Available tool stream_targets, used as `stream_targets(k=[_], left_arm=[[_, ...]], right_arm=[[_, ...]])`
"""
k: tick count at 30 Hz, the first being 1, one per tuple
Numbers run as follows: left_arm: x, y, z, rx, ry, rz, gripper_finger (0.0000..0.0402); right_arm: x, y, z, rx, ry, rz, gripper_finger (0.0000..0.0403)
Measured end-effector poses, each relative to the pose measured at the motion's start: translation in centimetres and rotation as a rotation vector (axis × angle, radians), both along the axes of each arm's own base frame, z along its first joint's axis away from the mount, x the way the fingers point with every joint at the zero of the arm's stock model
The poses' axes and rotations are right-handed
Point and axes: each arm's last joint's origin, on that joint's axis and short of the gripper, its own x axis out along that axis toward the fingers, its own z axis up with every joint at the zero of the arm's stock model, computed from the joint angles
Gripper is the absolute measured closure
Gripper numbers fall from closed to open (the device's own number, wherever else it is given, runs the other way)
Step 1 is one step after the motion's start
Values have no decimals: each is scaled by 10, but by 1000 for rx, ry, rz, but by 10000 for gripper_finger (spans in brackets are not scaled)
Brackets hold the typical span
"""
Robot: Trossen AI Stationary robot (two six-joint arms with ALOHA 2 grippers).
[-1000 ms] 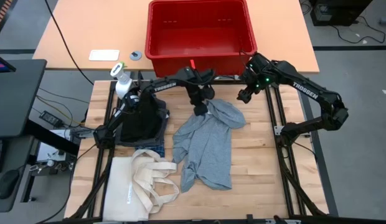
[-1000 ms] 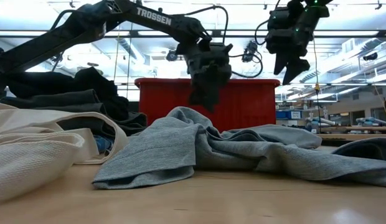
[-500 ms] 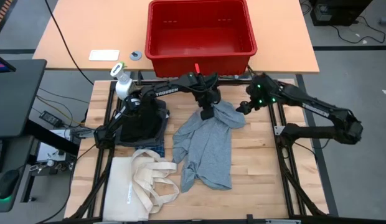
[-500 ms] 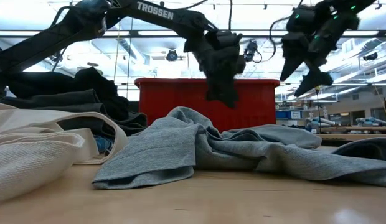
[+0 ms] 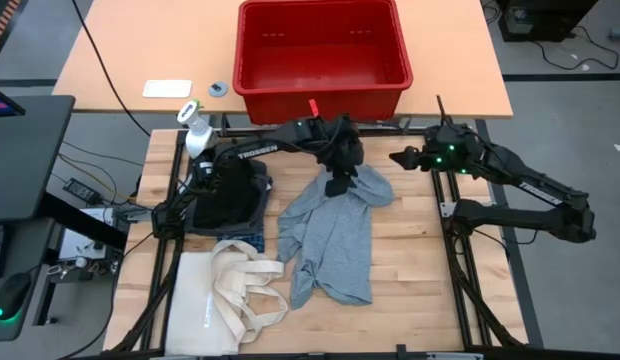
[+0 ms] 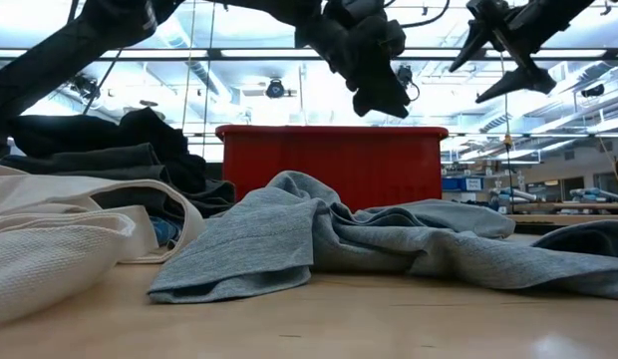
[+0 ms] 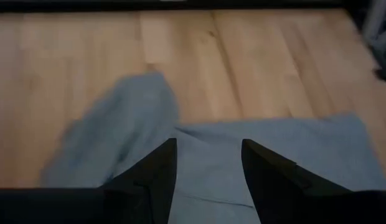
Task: Fold Laundry from Bin
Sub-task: Fold the gray shirt
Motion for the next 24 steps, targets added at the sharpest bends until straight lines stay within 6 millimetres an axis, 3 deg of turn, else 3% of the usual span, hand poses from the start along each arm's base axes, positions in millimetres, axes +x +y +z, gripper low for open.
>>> stream_targets(k=[4, 7, 11, 16, 20, 24], left_arm=[[2, -5, -7, -21, -8, -19, 219], [-3, -6, -26, -79, 40, -18, 219], [-23, -10, -51, -96, 126, -1, 219], [-51, -18, -67, -66, 141, 158, 219], [-63, -20, -70, -79, 70, 283, 219], [-62, -20, -79, -153, 57, 372, 219]], right_arm=[[3, 6, 0, 71, -46, -19, 57], [5, 10, 0, 115, -67, -32, 57], [8, 15, 0, 127, -71, -30, 57], [13, 14, -3, 81, -31, -18, 57], [25, 10, -4, -9, 11, 93, 57], [43, 7, -4, -119, 0, 360, 57]])
